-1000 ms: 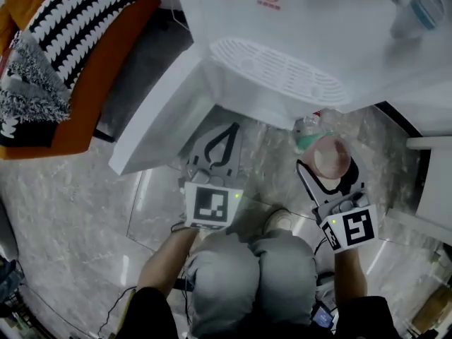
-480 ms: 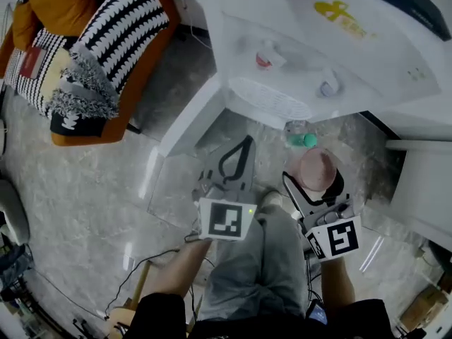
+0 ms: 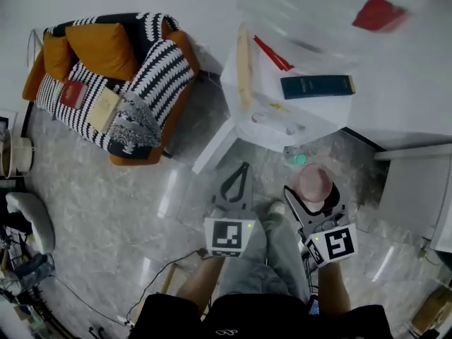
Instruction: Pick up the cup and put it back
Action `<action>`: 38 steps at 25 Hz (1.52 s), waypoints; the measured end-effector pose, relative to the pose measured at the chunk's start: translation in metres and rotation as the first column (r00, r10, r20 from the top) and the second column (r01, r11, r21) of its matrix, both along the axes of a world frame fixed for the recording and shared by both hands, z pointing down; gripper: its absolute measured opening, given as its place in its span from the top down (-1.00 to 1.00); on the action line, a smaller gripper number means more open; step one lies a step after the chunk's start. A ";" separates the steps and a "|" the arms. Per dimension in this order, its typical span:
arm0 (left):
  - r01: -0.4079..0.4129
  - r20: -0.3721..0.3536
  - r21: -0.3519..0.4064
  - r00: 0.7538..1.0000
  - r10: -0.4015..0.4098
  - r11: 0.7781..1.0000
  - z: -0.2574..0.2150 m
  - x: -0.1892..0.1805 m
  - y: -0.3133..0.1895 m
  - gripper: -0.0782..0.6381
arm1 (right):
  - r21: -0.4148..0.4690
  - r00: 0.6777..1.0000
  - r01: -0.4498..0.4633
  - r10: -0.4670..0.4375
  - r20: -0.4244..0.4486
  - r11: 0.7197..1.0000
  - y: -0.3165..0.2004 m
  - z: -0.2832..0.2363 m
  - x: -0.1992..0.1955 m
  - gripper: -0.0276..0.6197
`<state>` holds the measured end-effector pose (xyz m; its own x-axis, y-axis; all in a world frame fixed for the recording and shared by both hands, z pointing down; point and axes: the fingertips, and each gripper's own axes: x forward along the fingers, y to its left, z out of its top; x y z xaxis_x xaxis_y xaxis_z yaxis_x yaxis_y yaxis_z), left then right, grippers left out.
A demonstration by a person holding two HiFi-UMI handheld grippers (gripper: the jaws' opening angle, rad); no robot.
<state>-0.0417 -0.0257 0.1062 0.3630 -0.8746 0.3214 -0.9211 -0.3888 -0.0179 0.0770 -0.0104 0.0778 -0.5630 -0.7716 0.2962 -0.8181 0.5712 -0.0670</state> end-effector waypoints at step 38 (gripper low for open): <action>-0.010 -0.194 0.269 0.979 0.064 0.963 -0.341 0.105 0.009 0.74 | 0.254 0.995 0.098 -0.098 -0.013 0.962 0.003 -0.322 0.064 -0.27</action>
